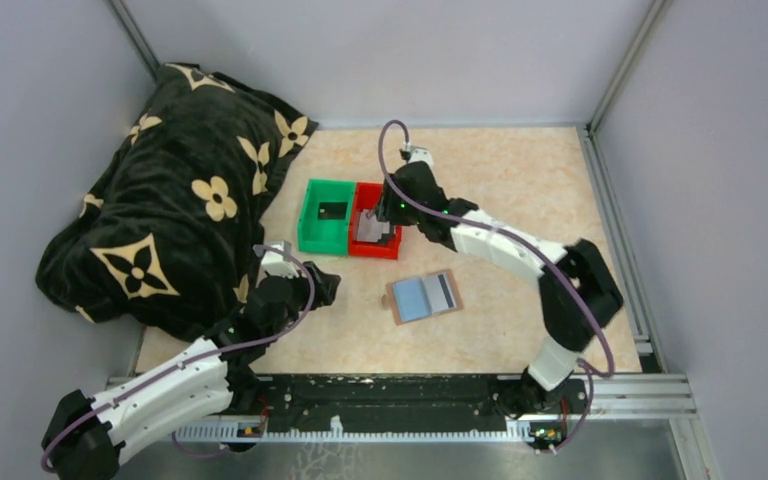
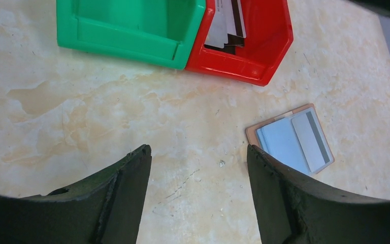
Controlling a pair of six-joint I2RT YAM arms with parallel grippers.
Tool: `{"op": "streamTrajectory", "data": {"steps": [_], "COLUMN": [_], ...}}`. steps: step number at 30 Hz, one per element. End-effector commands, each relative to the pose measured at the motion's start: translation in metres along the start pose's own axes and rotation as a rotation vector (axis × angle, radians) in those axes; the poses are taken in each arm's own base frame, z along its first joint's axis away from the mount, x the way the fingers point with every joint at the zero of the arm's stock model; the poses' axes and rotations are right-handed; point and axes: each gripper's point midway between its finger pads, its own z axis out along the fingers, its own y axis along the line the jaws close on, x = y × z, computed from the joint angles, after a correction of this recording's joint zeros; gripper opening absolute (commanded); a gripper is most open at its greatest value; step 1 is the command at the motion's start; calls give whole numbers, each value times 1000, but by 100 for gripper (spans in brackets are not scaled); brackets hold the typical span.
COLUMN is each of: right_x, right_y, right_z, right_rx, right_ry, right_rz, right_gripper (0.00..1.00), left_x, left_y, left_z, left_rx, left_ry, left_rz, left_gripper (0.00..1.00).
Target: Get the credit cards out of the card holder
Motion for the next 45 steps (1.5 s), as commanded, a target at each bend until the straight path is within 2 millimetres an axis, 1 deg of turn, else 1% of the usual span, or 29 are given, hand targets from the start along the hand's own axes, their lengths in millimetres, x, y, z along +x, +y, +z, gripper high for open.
{"op": "streamTrajectory", "data": {"steps": [1,3,5,6,7,8,9,10,11,12,14,16,19,22,24,26,28,30,34,38,45], "right_x": [-48,-42,-29,-19,-10,-1,11,28,35,44,62,79,103,120,127,130,132,136,148,161,184], "right_y": [6,-9,-31,-47,-64,-82,-97,-114,-123,-132,-146,-155,-160,-162,-161,-156,-151,-152,-161,-165,-168], "right_z": [-69,-89,-106,-111,-118,-123,-126,-128,-132,-133,-134,-133,-129,-126,-124,-123,-123,-122,-120,-117,-117], "right_rx": [-33,-15,28,65,106,149,173,197,198,207,225,236,223,197,170,136,98,92,120,126,102], "right_ry": [-202,-229,-249,-250,-256,-262,-257,-238,-239,-230,-203,-171,-108,-66,-54,-48,-43,-34,-5,32,80], "right_rz": [9,13,21,36,59,83,97,108,123,133,135,135,129,126,130,127,126,119,114,111,157], "right_gripper": [39,39,33,29,22,14,8,3,0,0,0,0,0,0,0,0,0,0,0,0,0], "left_x": [-15,-14,-8,-3,3,9,17,24,33,40,53,66,77,91,98,105,111,115,120,120,124], "left_y": [-19,-28,-43,-52,-61,-72,-84,-99,-111,-123,-139,-143,-150,-157,-161,-162,-164,-165,-165,-168,-176], "left_z": [3,5,10,14,17,20,22,23,25,27,33,40,46,51,54,56,59,61,65,67,68], "left_rx": [50,82,124,143,161,178,203,244,285,324,377,383,414,438,454,463,469,471,463,465,493], "left_ry": [-27,-5,34,63,87,107,122,143,168,189,228,268,287,339,361,378,394,407,417,415,438], "left_rz": [-32,-25,-18,-5,11,28,43,51,53,48,34,18,-11,-24,-30,-42,-51,-54,-66,-93,-121], "left_gripper": [75,72,71,71,70,70,68,66,64,62,56,49,47,55,57,58,61,63,66,69,70]}}
